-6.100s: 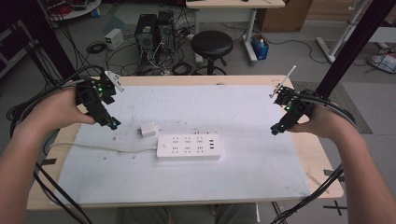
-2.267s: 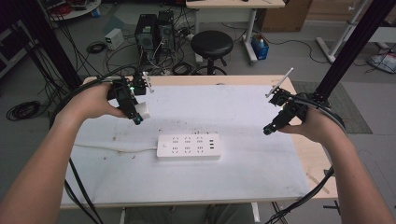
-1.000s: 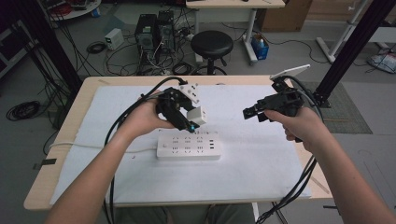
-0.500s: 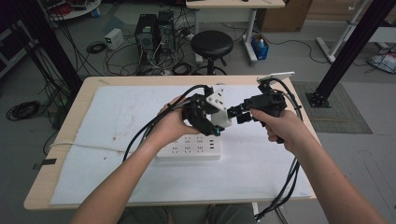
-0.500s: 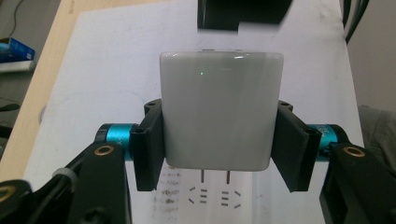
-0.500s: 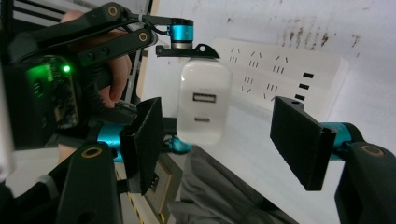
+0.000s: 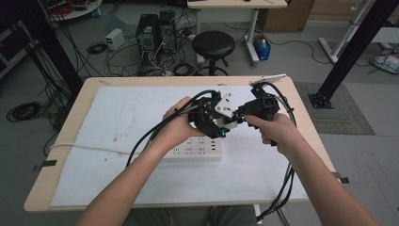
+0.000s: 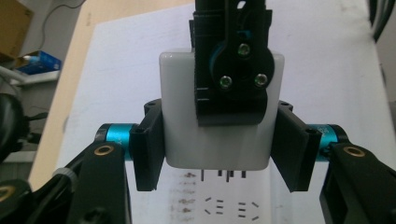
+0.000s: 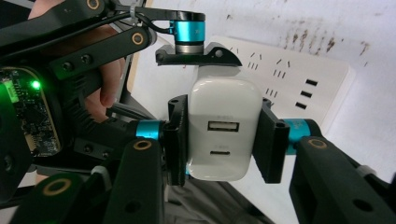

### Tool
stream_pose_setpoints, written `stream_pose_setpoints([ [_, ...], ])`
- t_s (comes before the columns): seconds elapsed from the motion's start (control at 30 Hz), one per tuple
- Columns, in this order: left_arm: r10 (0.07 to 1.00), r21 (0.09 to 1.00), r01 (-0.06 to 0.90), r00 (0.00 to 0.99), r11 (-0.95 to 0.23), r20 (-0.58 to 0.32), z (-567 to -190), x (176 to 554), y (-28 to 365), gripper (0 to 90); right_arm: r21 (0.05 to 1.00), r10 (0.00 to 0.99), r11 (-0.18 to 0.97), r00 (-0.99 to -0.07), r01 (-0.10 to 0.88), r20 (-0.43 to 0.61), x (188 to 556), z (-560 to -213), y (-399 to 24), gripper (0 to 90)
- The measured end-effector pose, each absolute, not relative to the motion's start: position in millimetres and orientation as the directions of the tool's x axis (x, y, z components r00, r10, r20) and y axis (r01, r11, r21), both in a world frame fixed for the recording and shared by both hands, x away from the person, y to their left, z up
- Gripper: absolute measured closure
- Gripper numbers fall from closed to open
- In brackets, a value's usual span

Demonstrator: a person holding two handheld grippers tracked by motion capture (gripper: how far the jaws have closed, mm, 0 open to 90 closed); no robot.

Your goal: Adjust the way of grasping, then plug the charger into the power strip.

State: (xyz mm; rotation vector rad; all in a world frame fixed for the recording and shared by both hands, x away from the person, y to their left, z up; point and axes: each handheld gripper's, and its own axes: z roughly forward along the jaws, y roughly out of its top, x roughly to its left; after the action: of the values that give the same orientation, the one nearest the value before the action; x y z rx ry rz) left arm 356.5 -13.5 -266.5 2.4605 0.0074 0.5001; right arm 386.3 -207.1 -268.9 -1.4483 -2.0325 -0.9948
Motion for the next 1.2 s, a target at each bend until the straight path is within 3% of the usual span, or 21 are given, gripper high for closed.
stream_pose_setpoints([
  [0.03,0.127,0.548,-0.118,0.913,-0.828,0.388,-266,356,-13,31.3,0.318,0.632,0.188,-0.362,0.929,0.685,387,-268,-209,62.0],
  [0.17,0.158,0.511,-0.068,0.909,-0.857,0.387,-267,359,-2,30.1,0.343,0.655,0.191,-0.379,0.92,0.654,387,-265,-215,62.0],
  [0.2,0.188,0.463,0.013,0.924,-0.886,0.334,-267,365,15,25.5,0.406,0.715,0.239,-0.443,0.882,0.541,387,-256,-224,62.0],
  [0.37,0.252,0.379,0.154,0.941,-0.912,0.226,-266,375,52,22.4,0.455,0.739,0.328,-0.525,0.828,0.423,387,-241,-236,62.0],
  [0.4,0.273,0.352,0.191,0.942,-0.916,0.198,-264,377,65,22.4,0.463,0.752,0.364,-0.548,0.808,0.366,387,-237,-238,62.0],
  [0.43,0.319,0.31,0.271,0.941,-0.911,0.113,-262,380,87,21.0,0.465,0.755,0.455,-0.606,0.759,0.25,385,-228,-241,62.0],
  [0.53,0.395,0.239,0.373,0.917,-0.896,0.047,-258,384,119,20.5,0.423,0.726,0.59,-0.681,0.688,0.096,382,-219,-240,62.0],
  [0.63,0.423,0.214,0.408,0.906,-0.887,0.027,-257,385,129,20.5,0.399,0.716,0.626,-0.697,0.671,0.049,381,-217,-238,62.0],
  [0.7,0.504,0.162,0.496,0.863,-0.853,0.013,-255,388,161,20.5,0.313,0.629,0.756,-0.77,0.576,-0.102,377,-211,-232,61.9],
  [0.9,0.581,0.121,0.574,0.814,-0.81,0.022,-255,392,195,20.5,0.224,0.575,0.813,-0.801,0.537,-0.168,375,-211,-230,61.9],
  [1.2,0.601,0.163,0.593,0.799,-0.789,0.001,-248,385,215,20.5,0.212,0.539,0.838,-0.824,0.503,-0.175,376,-214,-226,61.9],
])
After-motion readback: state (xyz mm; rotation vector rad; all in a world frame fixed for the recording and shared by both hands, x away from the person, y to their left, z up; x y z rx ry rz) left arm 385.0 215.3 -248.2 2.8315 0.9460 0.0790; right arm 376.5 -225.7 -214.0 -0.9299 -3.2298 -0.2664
